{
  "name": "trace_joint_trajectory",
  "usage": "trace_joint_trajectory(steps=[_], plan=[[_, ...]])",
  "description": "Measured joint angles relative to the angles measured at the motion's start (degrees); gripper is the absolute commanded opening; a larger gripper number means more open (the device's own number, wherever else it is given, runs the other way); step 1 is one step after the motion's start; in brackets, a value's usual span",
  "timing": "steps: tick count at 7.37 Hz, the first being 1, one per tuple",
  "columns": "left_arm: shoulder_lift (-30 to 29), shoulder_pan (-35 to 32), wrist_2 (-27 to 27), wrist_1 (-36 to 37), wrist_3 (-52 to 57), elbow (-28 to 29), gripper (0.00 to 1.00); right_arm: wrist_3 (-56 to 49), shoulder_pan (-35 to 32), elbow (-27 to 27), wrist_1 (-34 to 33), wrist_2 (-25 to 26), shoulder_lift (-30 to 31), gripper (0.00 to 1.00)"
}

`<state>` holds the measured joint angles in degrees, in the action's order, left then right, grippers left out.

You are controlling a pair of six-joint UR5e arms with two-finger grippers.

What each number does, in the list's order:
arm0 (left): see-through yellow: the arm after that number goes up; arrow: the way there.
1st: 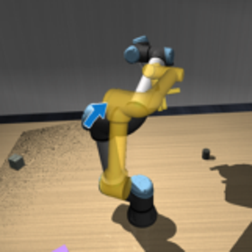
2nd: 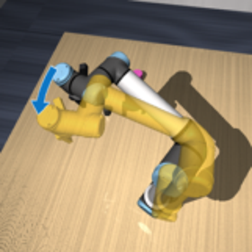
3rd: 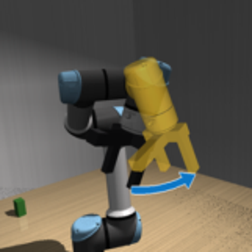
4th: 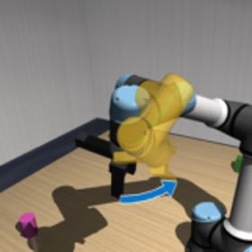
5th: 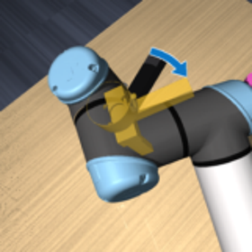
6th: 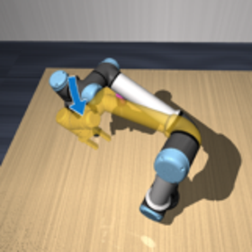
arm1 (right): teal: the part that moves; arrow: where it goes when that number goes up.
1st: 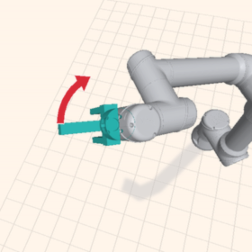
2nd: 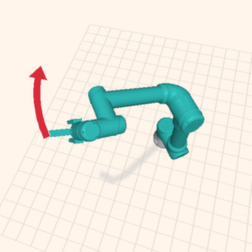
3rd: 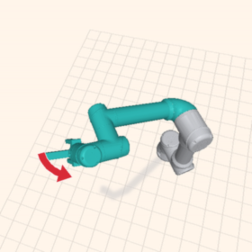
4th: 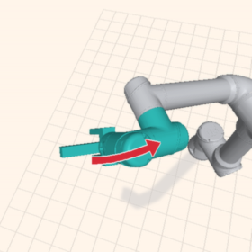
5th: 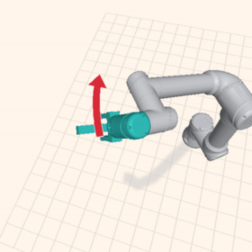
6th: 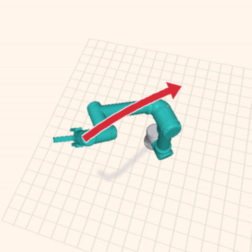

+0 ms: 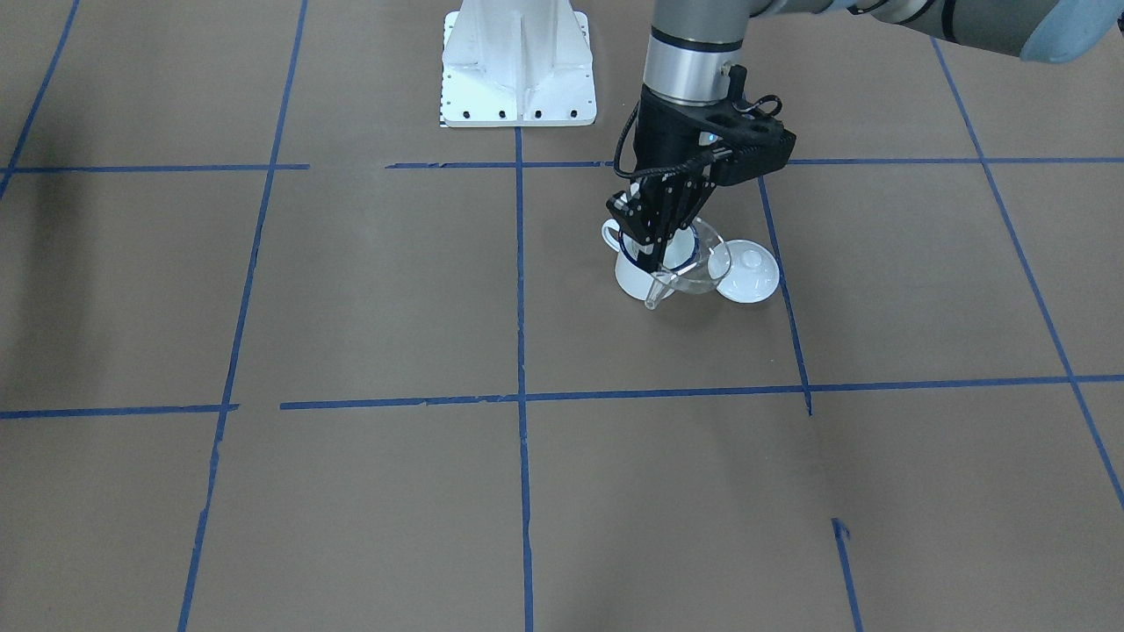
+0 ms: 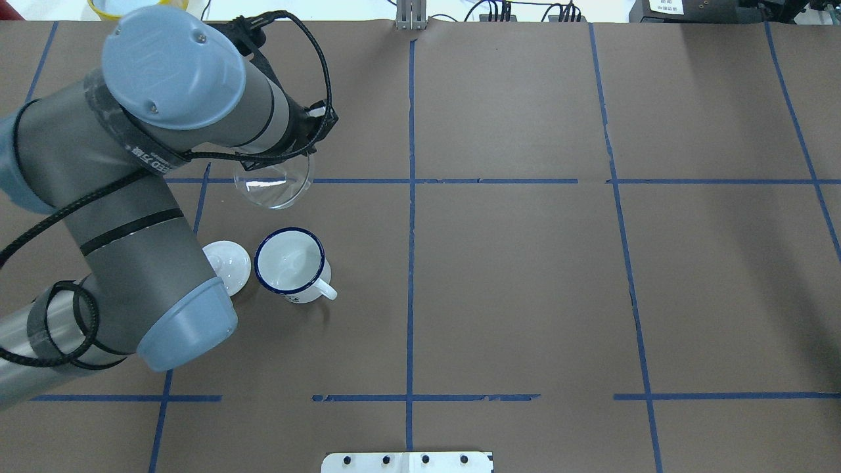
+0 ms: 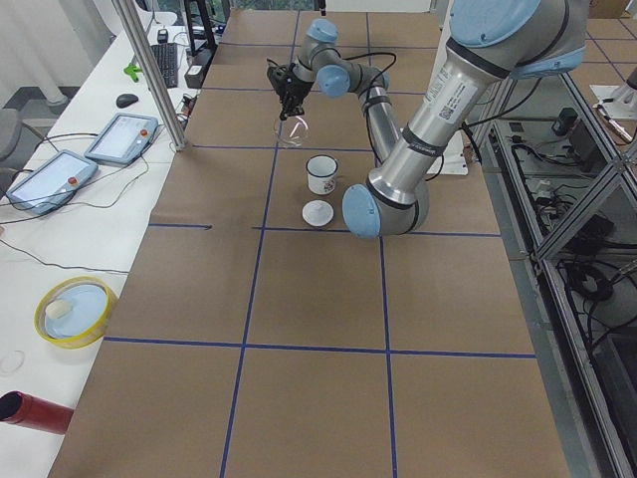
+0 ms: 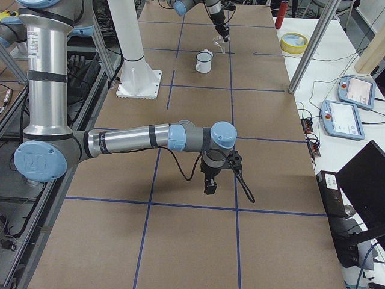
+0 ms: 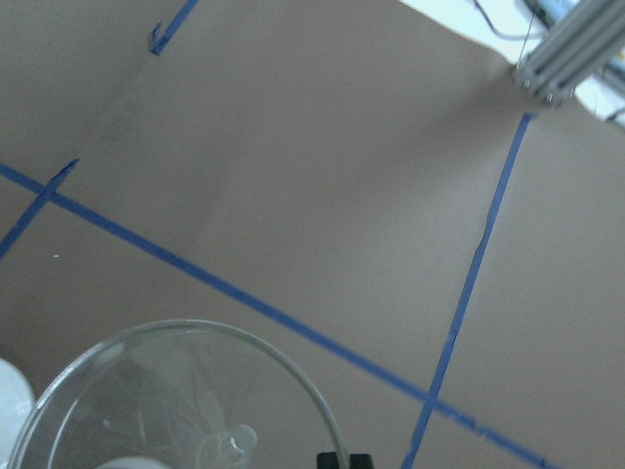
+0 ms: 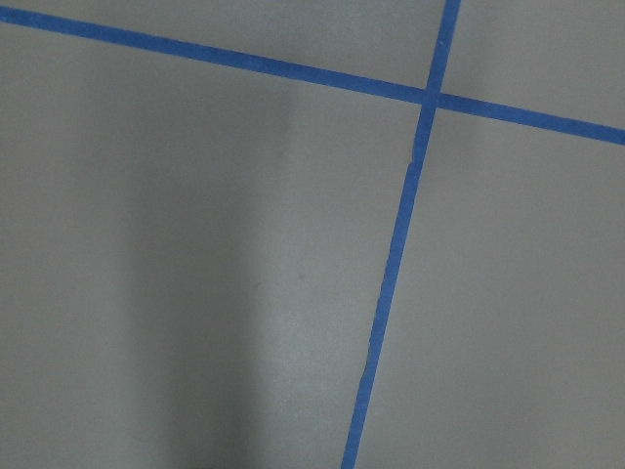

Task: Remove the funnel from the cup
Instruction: 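Lift the glass funnel up out of the mug with the left gripper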

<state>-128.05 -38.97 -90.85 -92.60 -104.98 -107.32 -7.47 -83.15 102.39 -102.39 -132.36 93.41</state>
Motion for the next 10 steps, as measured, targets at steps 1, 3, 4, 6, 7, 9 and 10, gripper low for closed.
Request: trace_joint_trajectory(steps=[1,3,4,6,7,9,10], plan=[[0.66,-0.21,5.45,-10.84,-8.27,6.23,0.0,0.0,0.0,0.0,-0.02,0.0,0.01,1.0],[0.03,-0.85,13.62,-26.85,-19.8,19.82,0.0,0.0,0.0,0.0,-0.02,0.0,0.02,1.0],[-1.08,-1.06,16.84,-31.7,-22.24,26.11,0.0,0.0,0.0,0.0,-0.01,0.0,0.02,1.0],[-3.65,-1.17,20.02,-39.34,-24.33,37.31,0.07,0.0,0.0,0.0,0.0,0.0,0.02,1.0],[-4.34,-1.17,21.01,-41.78,-24.76,40.94,0.19,0.0,0.0,0.0,0.0,0.0,0.02,1.0],[-4.7,-1.18,21.58,-43.72,-24.75,43.83,0.99,0.0,0.0,0.0,0.0,0.0,0.02,1.0],[-4.7,-1.15,21.6,-43.82,-23.72,43.99,1.0,0.0,0.0,0.0,0.0,0.0,0.02,1.0]])
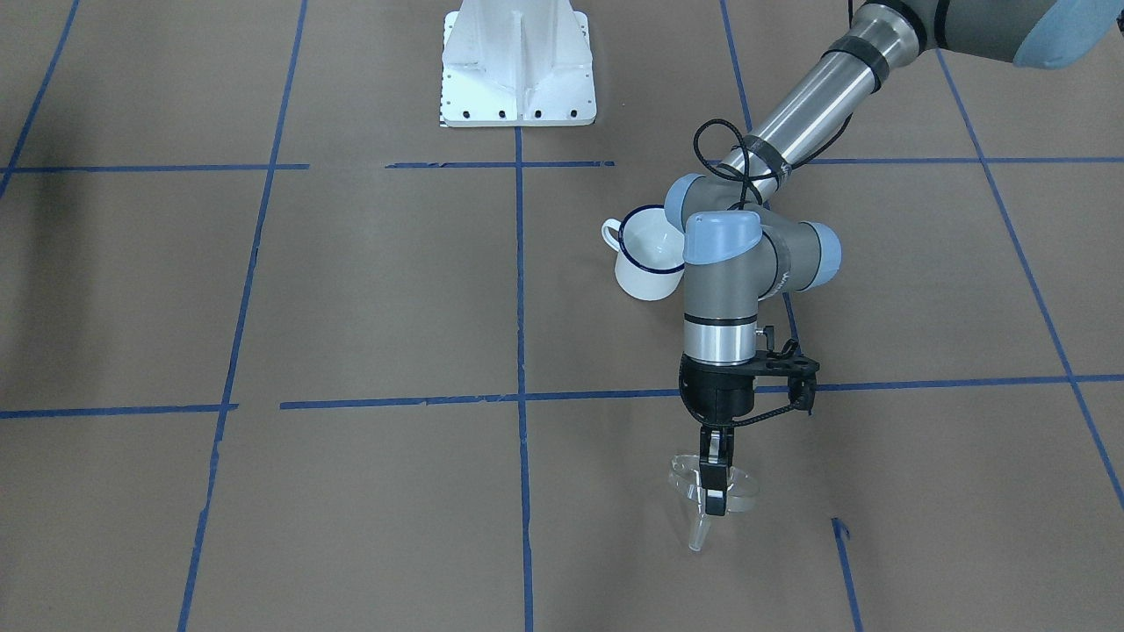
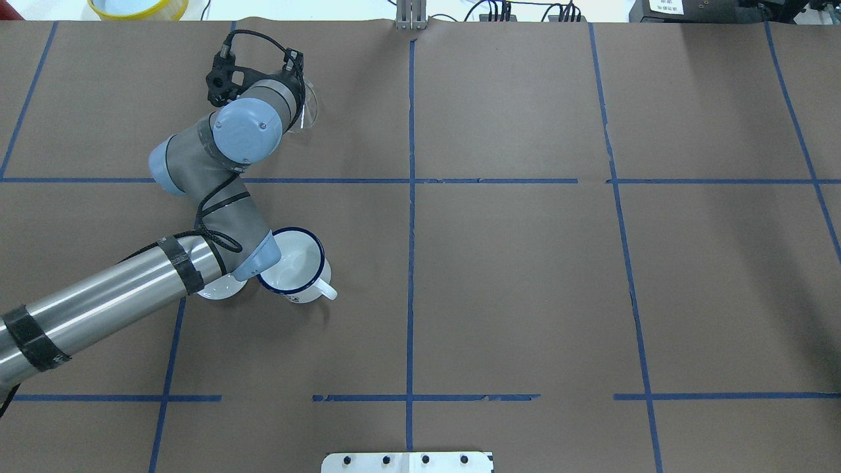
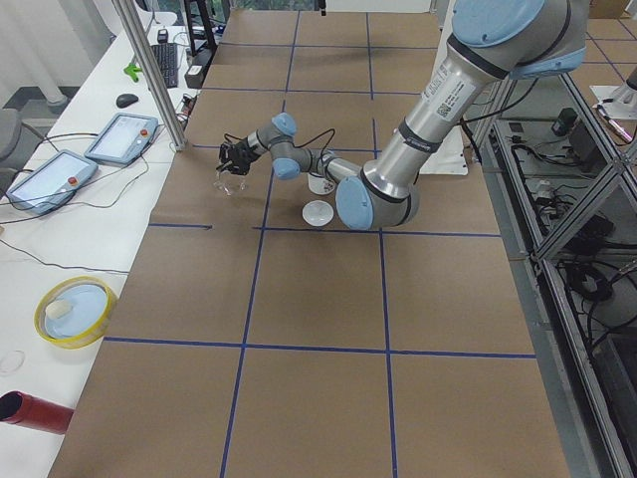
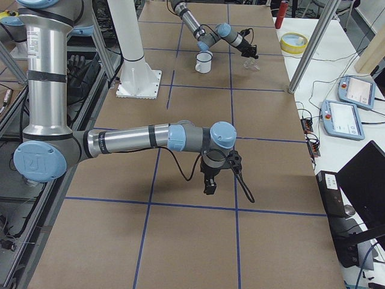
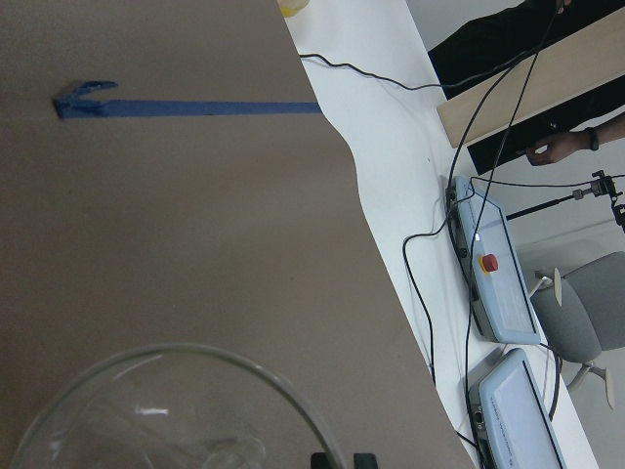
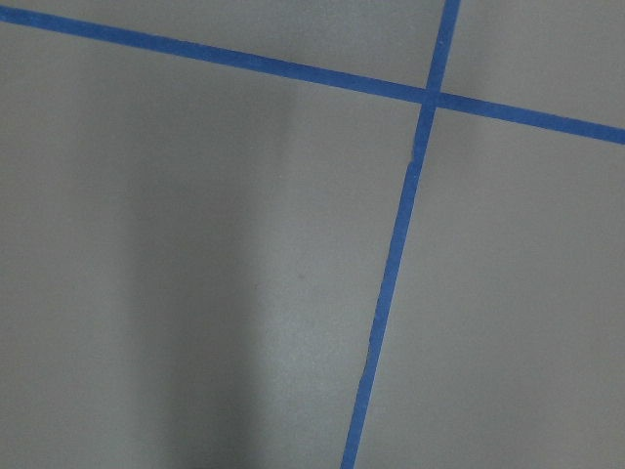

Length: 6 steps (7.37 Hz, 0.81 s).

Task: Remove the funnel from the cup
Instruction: 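Lift the glass funnel up out of the mug with the left gripper, then set the glass funnel down farther from the robot and open the left gripper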

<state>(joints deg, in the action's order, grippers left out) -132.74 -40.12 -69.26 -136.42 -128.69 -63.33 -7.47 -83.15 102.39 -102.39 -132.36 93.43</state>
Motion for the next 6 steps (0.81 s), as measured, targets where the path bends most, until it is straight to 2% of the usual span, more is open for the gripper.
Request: trace_joint_trajectory(steps=[2,4,6], plan=[[0.89,-0.24,-0.23,0.04,5.5,-2.59,1.0,0.0,0.0,-0.02,0.0,0.0,0.0,1.0],[4.98,-0.58,-3.72,0.97,12.19,-11.58,1.0,0.0,0.0,-0.02,0.0,0.0,0.0,1.0],[10.25,-1.38,-10.75,2.93,22.8,-21.4,1.0,0.0,0.0,-0.03,0.0,0.0,0.0,1.0]])
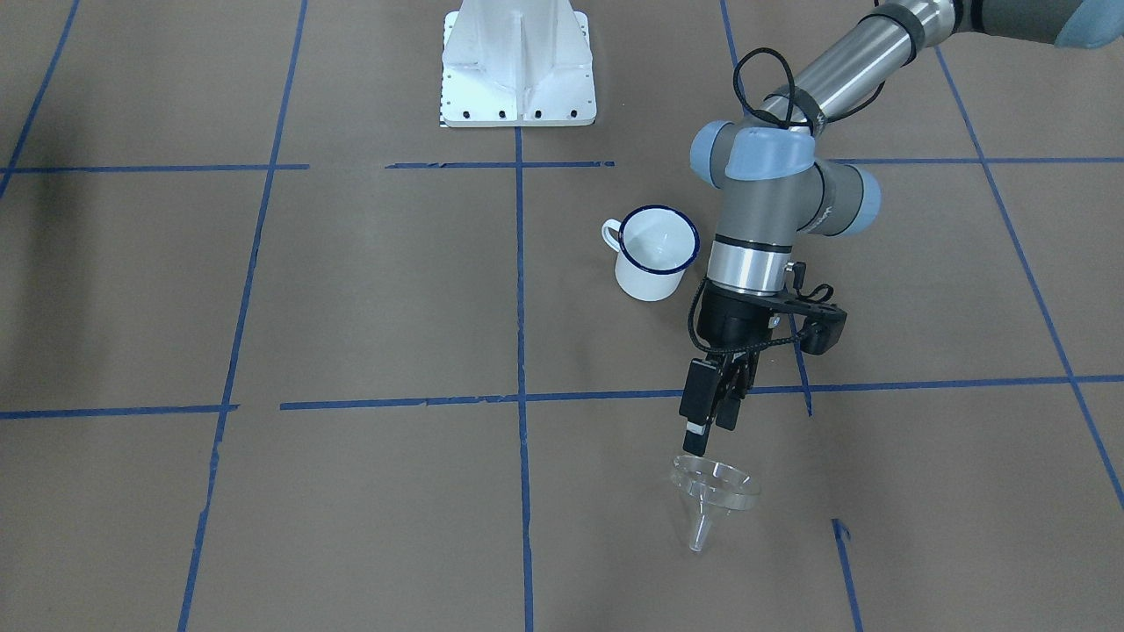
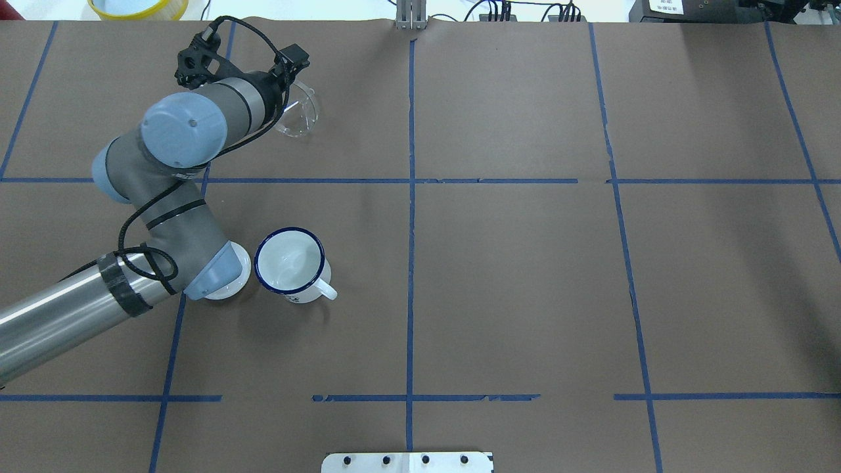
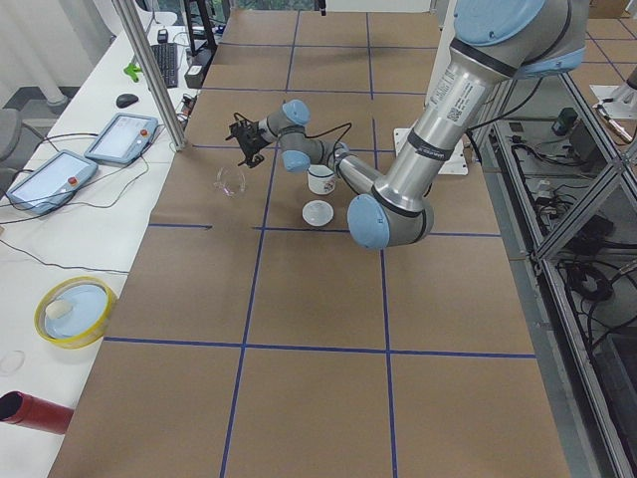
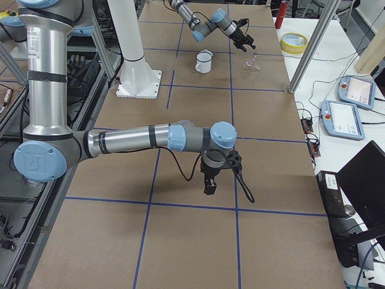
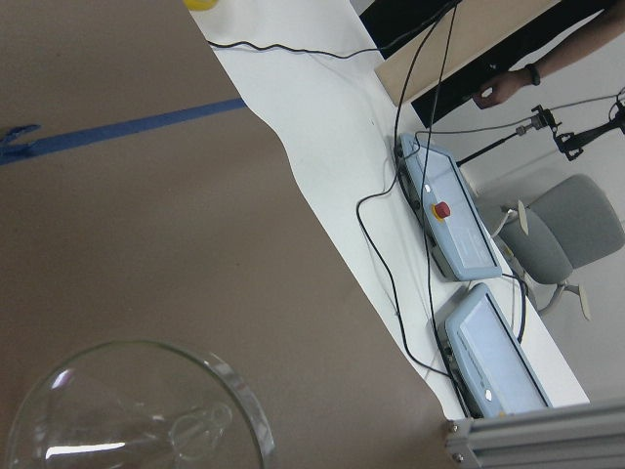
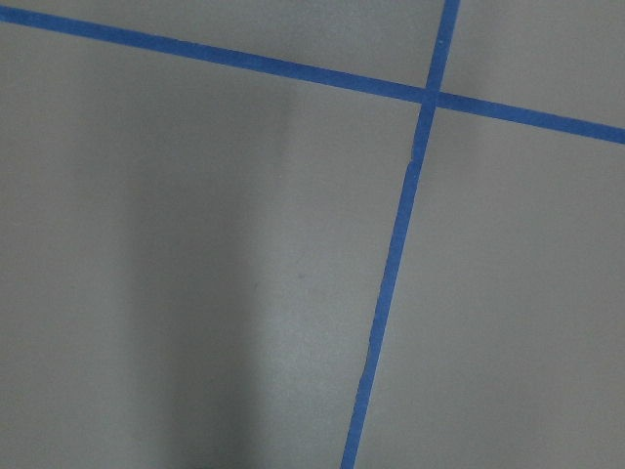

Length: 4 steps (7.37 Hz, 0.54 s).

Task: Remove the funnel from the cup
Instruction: 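Set the glass funnel down farther from the robot and open the left gripper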

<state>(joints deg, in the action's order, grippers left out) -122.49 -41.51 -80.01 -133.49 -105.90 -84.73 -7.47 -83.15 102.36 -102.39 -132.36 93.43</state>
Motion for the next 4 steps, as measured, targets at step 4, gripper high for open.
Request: trace_joint_trajectory(steps=[4], plan=[[13.56,-7.27,-22.58,17.15,43.59,-23.07,1.0,0.0,0.0,0.03,0.0,0.0,-0.01,1.0]])
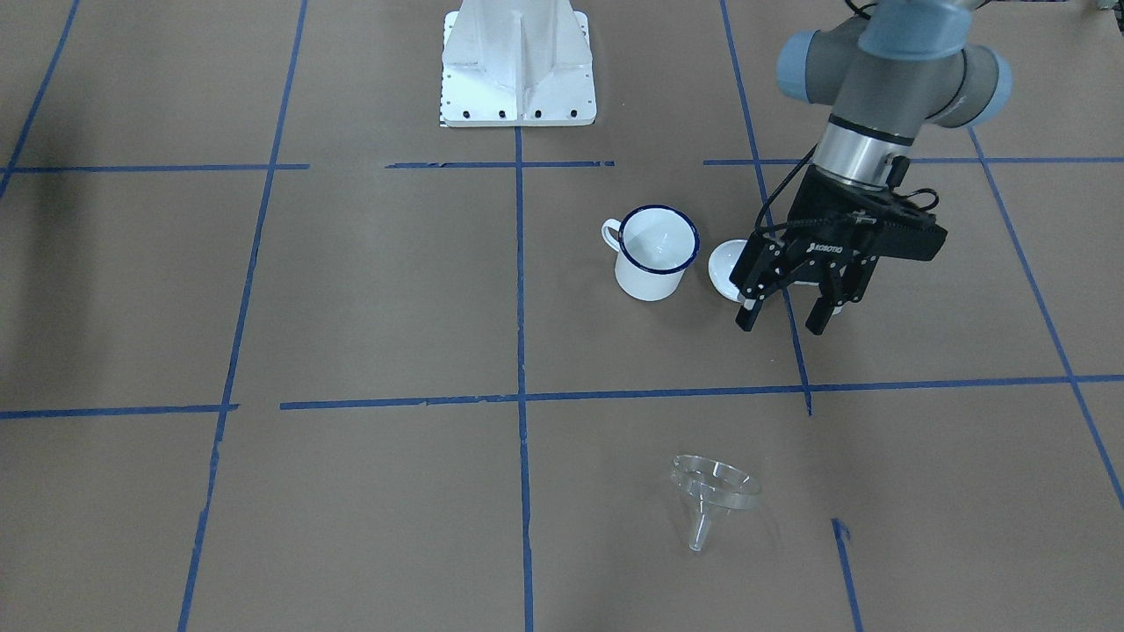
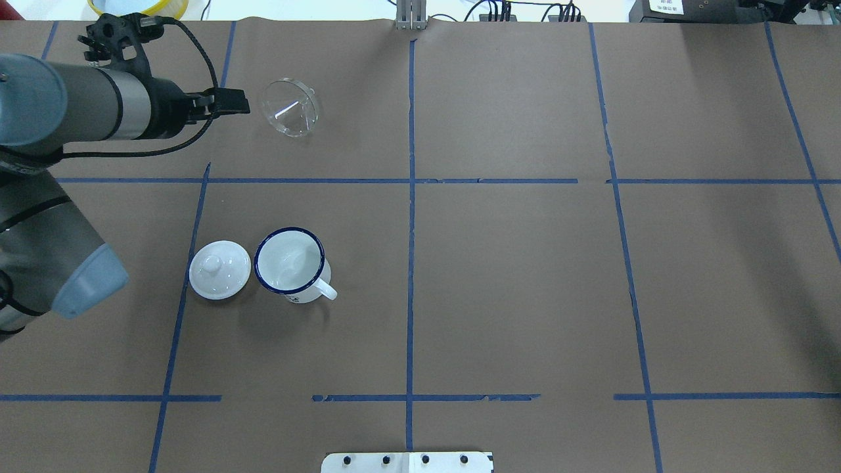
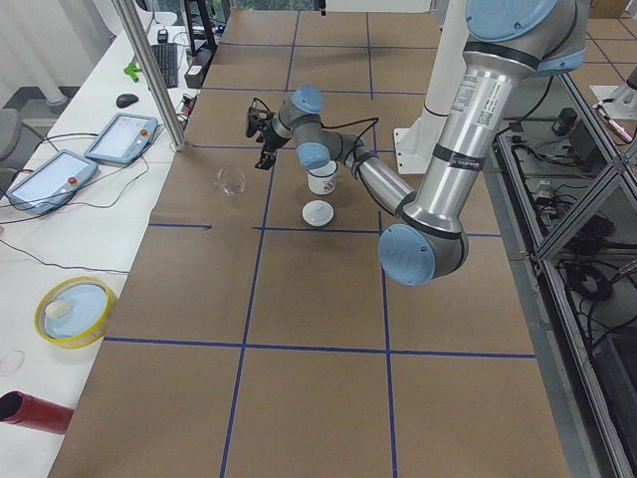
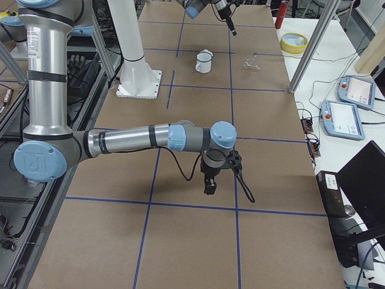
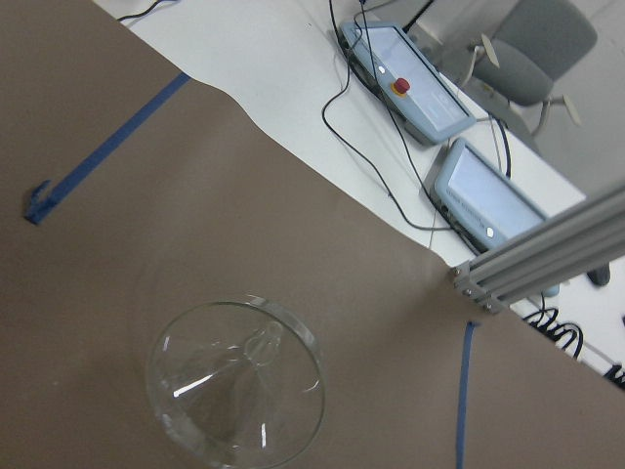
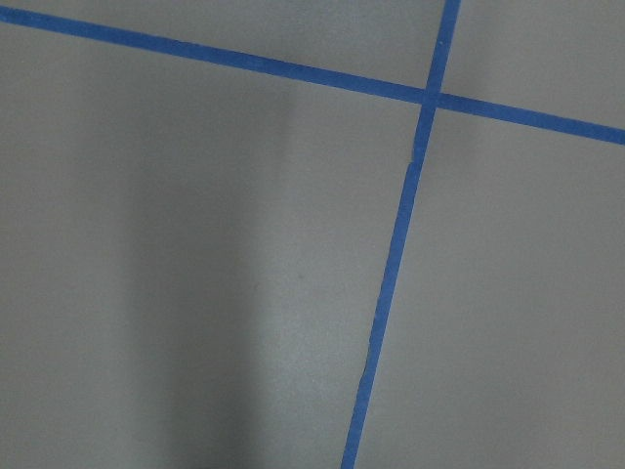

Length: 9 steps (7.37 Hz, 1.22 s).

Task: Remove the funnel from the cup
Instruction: 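Set the glass funnel down farther from the robot and open the left gripper, then move the left gripper to the white plastic funnel and grasp its spout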

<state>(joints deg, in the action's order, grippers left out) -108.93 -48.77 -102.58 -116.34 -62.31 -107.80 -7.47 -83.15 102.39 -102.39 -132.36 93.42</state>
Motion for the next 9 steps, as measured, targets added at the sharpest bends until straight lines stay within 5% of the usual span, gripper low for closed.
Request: trace_joint_trajectory(steps=[3,6,9], plan=[[4.08,-2.53,-6.75,14.69,15.07,-6.1,1.0,0.0,0.0,-0.01,0.0,0.0,0.01,1.0],[8.55,4.4,-6.85,17.26,13.4,-6.98,0.99,0.0,0.0,-0.05,0.0,0.0,-0.01,1.0],[8.85,9.94,-5.72,13.26,5.68,-3.54,0.76,0.0,0.0,-0.05,0.0,0.0,-0.04,1.0]])
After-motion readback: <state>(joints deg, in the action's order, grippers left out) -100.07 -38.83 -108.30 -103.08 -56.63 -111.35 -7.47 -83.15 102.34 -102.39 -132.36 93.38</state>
